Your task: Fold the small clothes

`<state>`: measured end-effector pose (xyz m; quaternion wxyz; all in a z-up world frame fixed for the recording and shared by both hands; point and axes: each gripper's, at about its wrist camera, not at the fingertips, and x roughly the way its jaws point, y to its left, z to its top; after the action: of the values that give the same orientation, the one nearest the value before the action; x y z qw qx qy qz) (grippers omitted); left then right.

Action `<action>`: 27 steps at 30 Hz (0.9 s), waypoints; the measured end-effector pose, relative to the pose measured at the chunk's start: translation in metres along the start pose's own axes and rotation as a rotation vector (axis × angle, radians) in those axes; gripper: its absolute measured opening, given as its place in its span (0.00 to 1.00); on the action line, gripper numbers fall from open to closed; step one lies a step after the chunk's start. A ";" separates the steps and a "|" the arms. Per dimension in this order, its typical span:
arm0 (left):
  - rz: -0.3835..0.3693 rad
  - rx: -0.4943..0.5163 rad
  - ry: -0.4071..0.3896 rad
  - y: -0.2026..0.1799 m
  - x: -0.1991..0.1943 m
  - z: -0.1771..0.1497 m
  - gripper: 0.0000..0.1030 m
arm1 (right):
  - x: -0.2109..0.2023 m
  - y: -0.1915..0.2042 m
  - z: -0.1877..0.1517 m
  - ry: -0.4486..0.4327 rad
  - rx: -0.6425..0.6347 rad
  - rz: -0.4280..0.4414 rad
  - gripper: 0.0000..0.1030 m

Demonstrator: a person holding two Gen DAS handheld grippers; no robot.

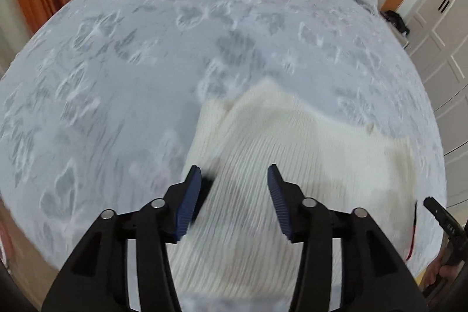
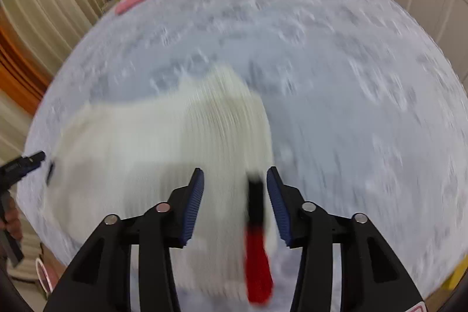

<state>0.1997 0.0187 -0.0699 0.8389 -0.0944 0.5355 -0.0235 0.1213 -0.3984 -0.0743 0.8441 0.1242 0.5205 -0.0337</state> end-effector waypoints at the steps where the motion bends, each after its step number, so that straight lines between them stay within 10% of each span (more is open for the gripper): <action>1: -0.009 -0.011 0.014 0.005 -0.001 -0.006 0.50 | 0.003 -0.006 -0.013 0.034 0.013 0.001 0.49; 9: 0.010 -0.081 0.067 0.025 0.011 -0.039 0.63 | 0.009 -0.028 -0.043 0.100 0.159 0.121 0.53; 10: 0.011 -0.079 0.084 0.025 0.017 -0.040 0.59 | 0.013 -0.027 -0.042 0.108 0.162 0.138 0.46; 11: -0.002 -0.069 0.119 0.024 0.025 -0.042 0.40 | 0.022 -0.024 -0.041 0.138 0.153 0.166 0.09; 14: -0.042 -0.121 0.169 0.034 0.025 -0.044 0.13 | 0.018 -0.020 -0.038 0.169 0.156 0.191 0.07; 19: -0.054 -0.121 0.169 0.047 -0.002 -0.045 0.12 | -0.019 -0.037 -0.030 0.100 0.109 0.150 0.07; 23: -0.001 -0.139 0.243 0.054 0.033 -0.067 0.18 | 0.038 -0.048 -0.060 0.278 0.080 0.088 0.18; 25: -0.006 -0.153 0.191 0.050 0.021 -0.067 0.23 | 0.023 -0.047 -0.056 0.220 0.101 0.076 0.34; 27: 0.002 -0.157 0.133 0.049 0.004 -0.066 0.53 | -0.001 -0.049 -0.050 0.122 0.119 0.068 0.57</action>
<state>0.1386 0.0578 -0.1093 0.7915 -0.1574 0.5904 0.0130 0.0679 -0.4339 -0.1031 0.8026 0.1935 0.5635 -0.0285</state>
